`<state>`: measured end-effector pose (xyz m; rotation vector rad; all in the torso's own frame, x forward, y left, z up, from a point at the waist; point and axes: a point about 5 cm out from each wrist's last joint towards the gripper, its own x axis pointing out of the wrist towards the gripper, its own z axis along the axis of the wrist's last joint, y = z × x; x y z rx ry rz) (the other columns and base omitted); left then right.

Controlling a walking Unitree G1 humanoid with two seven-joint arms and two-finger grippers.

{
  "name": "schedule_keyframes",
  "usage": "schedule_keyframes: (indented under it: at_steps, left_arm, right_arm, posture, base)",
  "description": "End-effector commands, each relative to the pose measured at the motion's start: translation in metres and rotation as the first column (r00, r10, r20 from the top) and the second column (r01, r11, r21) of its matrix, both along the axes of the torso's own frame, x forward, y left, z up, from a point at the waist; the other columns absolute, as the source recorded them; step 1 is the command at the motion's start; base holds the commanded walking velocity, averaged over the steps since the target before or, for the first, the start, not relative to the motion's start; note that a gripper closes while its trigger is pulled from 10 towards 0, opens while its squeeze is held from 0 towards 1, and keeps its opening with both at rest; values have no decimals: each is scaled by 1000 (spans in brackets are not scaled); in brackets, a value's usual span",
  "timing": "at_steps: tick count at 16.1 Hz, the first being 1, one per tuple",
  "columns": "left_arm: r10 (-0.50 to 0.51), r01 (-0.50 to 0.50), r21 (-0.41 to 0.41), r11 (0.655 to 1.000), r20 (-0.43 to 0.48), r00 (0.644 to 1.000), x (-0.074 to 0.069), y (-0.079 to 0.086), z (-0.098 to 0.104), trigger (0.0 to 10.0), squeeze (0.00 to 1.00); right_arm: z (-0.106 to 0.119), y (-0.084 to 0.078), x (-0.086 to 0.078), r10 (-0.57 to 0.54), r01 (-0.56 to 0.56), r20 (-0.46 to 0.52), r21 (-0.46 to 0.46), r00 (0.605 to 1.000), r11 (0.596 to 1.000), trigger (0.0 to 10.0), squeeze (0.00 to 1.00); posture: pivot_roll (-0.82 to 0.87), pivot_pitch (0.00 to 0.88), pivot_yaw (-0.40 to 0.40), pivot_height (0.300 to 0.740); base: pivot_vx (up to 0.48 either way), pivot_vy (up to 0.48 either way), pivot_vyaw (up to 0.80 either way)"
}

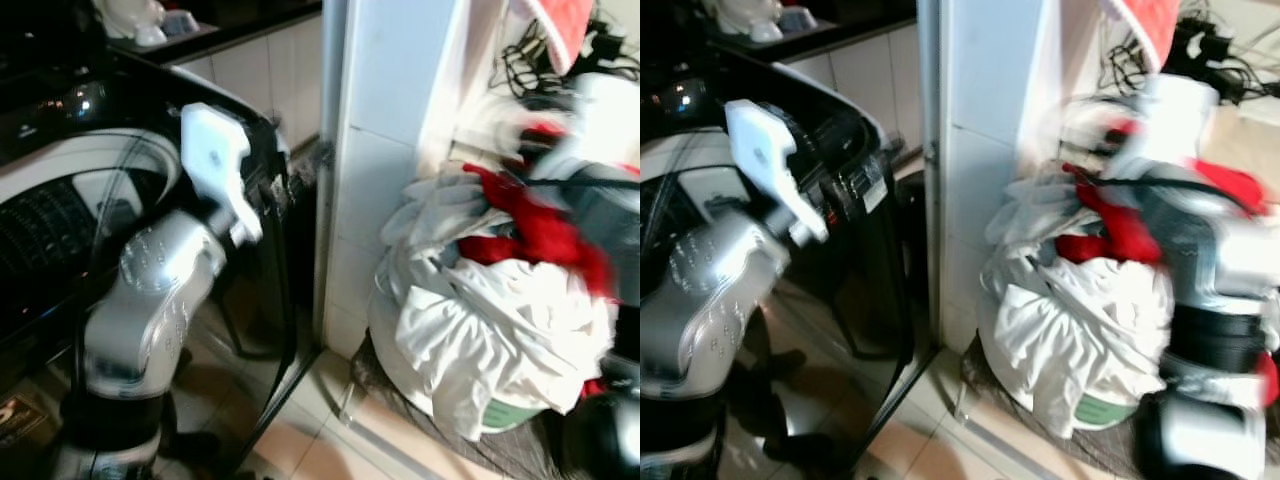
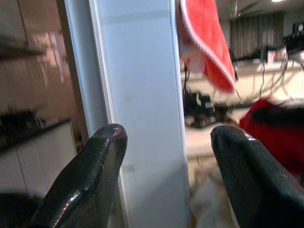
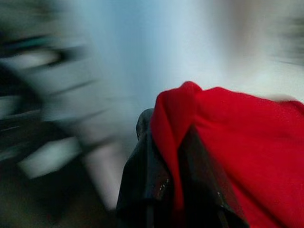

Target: Clothes washing

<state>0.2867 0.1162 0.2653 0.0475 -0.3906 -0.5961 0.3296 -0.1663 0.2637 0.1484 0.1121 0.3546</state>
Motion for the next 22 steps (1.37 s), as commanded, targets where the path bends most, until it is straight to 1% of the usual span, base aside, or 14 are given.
schedule_keyframes:
  at_steps: [1,2,3,5,7,8,10,13,14,17,18,19,20,22]
  left_arm:
    - [-33,33,-24,999,25,999,-2,-6,6,10000,1000]
    - [-67,68,-38,997,37,997,-5,-9,9,10000,1000]
    - [-124,125,-34,992,47,991,-11,-16,9,10000,1000]
    - [-156,157,-36,987,35,987,-13,-19,6,10000,1000]
    - [-174,174,-30,984,2,985,-16,-22,-4,10000,1000]
    - [-134,133,-51,990,-14,991,-12,-18,-11,10000,1000]
    - [-48,48,-40,998,4,999,-6,-12,-15,10000,1000]
    - [-11,11,-29,1000,-6,1000,-3,-7,-21,10000,1000]
    - [-2,2,-48,999,13,1000,-1,-9,-19,10000,1000]
    - [-51,54,-92,994,30,998,-2,-16,-15,10000,992]
    - [-94,97,-112,989,31,995,-5,-21,-15,10000,333]
    - [-167,169,-168,971,28,986,-11,-26,-14,10000,51]
    - [-232,229,-234,945,18,973,-17,-28,-14,10000,0]
    - [-301,279,-329,902,-17,954,-23,-22,-20,10000,0]
  right_arm:
    - [11,36,-11,201,-202,21,60,979,978,0,0]
    - [16,47,-14,257,-259,35,107,966,960,0,0]
    - [25,64,-18,345,-351,66,210,936,913,0,0]
    - [27,66,-18,360,-366,71,241,930,899,0,0]
    - [32,69,-20,393,-400,86,306,916,864,0,0]
    - [41,72,-26,463,-472,130,418,877,776,0,0]
    - [41,73,-31,524,-517,133,479,841,709,0,0]
    - [44,73,-38,594,-574,151,524,790,630,0,0]
    - [48,77,-47,668,-631,165,546,726,551,0,0]
    - [46,79,-51,712,-651,152,566,686,506,0,0]
    - [46,79,-52,718,-651,155,579,679,491,0,0]
    - [45,78,-52,717,-643,146,585,682,493,0,0]
    - [44,76,-51,709,-627,128,591,694,507,0,0]
    - [42,71,-50,697,-606,112,602,708,519,0,0]
  posture:
    - [-35,0,-10,740]
    - [-34,0,-11,740]
    - [-31,0,-16,740]
    - [-29,0,-21,740]
    - [-27,0,-27,740]
    - [-27,0,-31,740]
    - [-29,0,-35,740]
    - [-39,0,-36,740]
    - [-40,0,-41,740]
    - [-38,0,-47,740]
    - [-39,0,-46,740]
    - [-41,0,-43,740]
    - [-42,0,-40,740]
    - [-44,0,-39,740]
  base:
    - [0,0,0]
    - [0,0,0]
    - [0,0,0]
    - [0,0,0]
    - [0,0,0]
    - [0,0,0]
    - [0,0,0]
    - [0,0,0]
    - [0,0,0]
    - [0,0,0]
    - [0,0,0]
    - [0,0,0]
    - [0,0,0]
    - [0,0,0]
